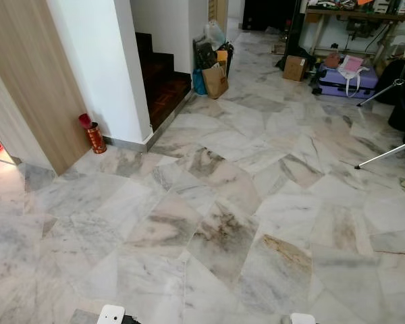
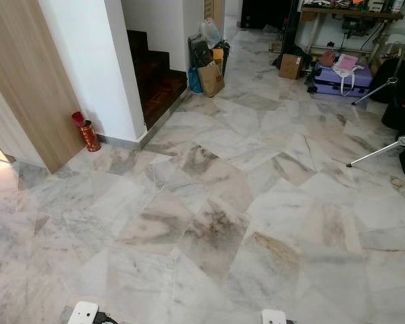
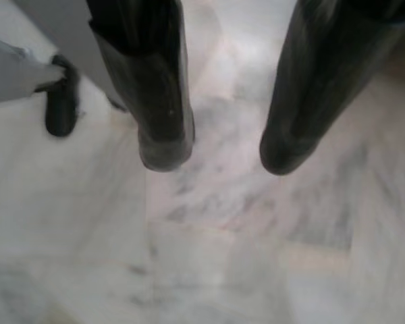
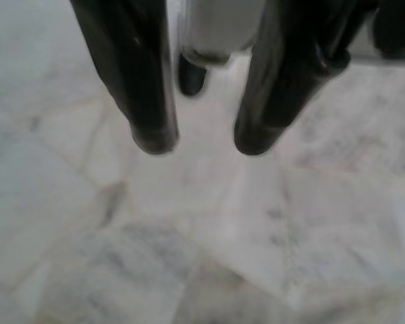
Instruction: Move the pillow to the sofa from floor
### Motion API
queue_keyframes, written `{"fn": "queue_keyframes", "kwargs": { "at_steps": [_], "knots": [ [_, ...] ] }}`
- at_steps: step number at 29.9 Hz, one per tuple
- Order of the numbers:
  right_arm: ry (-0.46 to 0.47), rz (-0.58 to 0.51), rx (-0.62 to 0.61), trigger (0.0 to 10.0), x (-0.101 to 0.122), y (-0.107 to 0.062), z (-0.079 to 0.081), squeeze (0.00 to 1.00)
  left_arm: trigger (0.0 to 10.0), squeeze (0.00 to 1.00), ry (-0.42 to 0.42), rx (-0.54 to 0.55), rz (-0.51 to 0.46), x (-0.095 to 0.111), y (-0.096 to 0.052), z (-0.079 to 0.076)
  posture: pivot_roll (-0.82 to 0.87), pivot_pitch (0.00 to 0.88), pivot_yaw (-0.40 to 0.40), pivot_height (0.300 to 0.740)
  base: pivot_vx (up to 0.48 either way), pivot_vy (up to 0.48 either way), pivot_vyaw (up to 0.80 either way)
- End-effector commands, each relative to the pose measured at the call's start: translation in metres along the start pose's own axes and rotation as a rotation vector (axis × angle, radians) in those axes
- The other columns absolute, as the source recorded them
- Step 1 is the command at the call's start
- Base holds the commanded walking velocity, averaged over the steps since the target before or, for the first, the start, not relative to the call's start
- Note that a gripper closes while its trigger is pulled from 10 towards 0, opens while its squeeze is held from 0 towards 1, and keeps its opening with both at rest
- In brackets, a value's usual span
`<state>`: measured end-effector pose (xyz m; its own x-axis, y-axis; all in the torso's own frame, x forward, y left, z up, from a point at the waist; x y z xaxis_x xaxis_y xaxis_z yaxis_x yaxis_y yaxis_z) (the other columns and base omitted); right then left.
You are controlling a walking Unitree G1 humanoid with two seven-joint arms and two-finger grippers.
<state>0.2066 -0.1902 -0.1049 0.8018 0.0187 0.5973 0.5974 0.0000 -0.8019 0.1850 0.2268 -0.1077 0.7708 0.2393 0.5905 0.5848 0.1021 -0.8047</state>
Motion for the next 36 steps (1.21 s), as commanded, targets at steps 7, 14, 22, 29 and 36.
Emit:
{"fn": "queue_keyframes", "kwargs": {
  "at_steps": [7, 14, 22, 29, 36],
  "knots": [
    [0.087, -0.047, -0.025, 10.0, 0.018, 0.002, -0.005, 0.0, 10.0, 0.0, -0.071, 0.113, -0.034, 0.007, -0.004, 0.03, 0.05, 0.035, -0.018, 0.74, 0.0, 0.0, 0.0],
    [0.107, -0.04, -0.022, 10.0, 0.017, 0.002, -0.003, 0.0, 10.0, 0.0, -0.128, 0.074, -0.089, 0.015, -0.004, 0.028, 0.06, 0.04, -0.007, 0.74, 0.0, 0.0, 0.0],
    [0.126, -0.039, -0.013, 10.0, 0.015, 0.003, 0.006, 0.0, 10.0, 0.0, 0.066, -0.075, -0.098, 0.025, -0.001, 0.008, 0.04, 0.053, 0.036, 0.74, 0.0, 0.0, 0.0],
    [0.099, -0.06, 0.001, 10.0, 0.014, 0.003, 0.011, 0.0, 10.0, 0.0, 0.217, -0.141, -0.054, 0.02, -0.002, 0.004, 0.02, 0.06, 0.054, 0.74, 0.0, 0.0, 0.11],
    [0.084, -0.028, -0.017, 10.0, 0.003, 0.001, 0.006, 0.0, 10.0, 0.0, 0.101, -0.056, -0.057, 0.018, -0.008, 0.035, 0.02, 0.057, 0.041, 0.74, 0.0, 0.0, 0.8]
  ]
}}
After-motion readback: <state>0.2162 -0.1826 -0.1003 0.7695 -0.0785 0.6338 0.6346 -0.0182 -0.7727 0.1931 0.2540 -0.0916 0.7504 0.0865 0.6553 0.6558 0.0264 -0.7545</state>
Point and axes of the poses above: a point about 5 cm out from each wrist's last joint towards the gripper, its own y axis pointing out of the wrist towards the gripper, its own x axis along the axis of the wrist's last joint, z = x × y, the point moved 3 cm from there along y, pointing out of the wrist towards the gripper, and after that the axes turned 9 degrees about -y, right-handed, at the moved point
